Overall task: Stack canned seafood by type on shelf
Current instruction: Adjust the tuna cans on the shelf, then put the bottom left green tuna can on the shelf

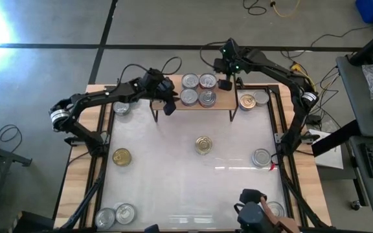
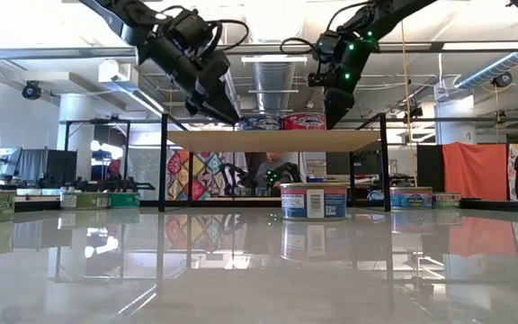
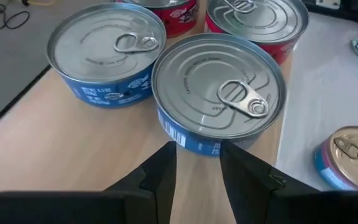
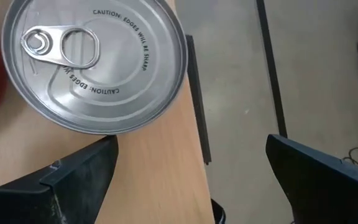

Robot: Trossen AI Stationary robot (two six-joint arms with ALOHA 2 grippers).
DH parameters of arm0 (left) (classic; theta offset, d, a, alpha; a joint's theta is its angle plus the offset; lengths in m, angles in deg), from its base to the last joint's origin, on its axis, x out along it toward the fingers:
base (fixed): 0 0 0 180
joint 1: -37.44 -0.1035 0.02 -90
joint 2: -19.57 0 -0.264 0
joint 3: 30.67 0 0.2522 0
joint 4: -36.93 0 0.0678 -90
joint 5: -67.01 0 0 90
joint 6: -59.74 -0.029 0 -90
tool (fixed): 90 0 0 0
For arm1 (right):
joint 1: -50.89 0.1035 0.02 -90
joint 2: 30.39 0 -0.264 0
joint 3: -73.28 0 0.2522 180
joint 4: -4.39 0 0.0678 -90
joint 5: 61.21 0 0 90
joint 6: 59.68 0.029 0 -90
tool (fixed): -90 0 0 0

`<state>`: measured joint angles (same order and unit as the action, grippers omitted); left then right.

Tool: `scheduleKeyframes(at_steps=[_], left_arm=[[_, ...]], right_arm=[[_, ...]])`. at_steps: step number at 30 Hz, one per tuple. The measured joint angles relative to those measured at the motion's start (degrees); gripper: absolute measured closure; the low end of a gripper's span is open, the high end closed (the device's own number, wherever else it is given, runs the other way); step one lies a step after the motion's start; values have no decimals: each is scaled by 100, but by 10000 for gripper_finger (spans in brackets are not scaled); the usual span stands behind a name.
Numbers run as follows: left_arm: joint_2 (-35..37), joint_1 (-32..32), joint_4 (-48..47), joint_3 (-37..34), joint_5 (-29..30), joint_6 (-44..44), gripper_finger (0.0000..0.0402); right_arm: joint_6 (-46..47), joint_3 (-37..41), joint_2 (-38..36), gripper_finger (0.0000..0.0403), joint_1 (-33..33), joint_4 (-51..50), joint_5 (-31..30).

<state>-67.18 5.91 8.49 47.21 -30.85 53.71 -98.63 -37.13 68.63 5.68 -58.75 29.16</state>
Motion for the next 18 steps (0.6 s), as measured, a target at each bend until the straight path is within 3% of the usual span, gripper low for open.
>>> scheduleKeyframes(at_steps=[4, 9, 13, 18], left_arm=[[303, 108, -522, 291, 68, -76, 293], [1311, 460, -1478, 355, 192, -124, 309], [2383, 514, -2459, 67, 837, 331, 323], [3644, 513, -3061, -631, 1781, 1265, 326]], right_arm=[[193, -347, -34, 3, 61, -425, -306], [622, -931, -309, 3, 226, -1041, -320], [981, -1056, -701, 3, 554, -1163, 105], [1312, -619, -1314, 3, 1259, -1017, 699]])
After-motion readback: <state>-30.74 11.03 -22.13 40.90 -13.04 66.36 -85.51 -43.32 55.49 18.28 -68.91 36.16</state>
